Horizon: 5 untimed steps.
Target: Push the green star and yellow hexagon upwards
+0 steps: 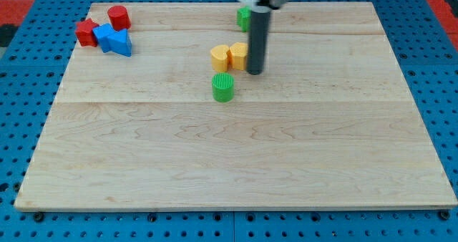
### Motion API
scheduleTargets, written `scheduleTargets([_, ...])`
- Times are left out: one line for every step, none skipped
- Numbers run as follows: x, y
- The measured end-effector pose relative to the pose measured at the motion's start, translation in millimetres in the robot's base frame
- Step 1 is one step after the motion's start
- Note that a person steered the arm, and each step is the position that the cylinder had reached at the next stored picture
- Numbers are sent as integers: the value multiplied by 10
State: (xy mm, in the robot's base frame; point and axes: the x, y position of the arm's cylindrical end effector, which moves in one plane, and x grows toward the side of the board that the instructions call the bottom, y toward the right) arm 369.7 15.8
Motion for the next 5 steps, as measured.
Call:
scheduleTargets([-223,-1])
scheduleTargets([-682,3])
scheduleTargets([-568,234])
scheduleTargets([-82,344])
scheduleTargets([-103,-124])
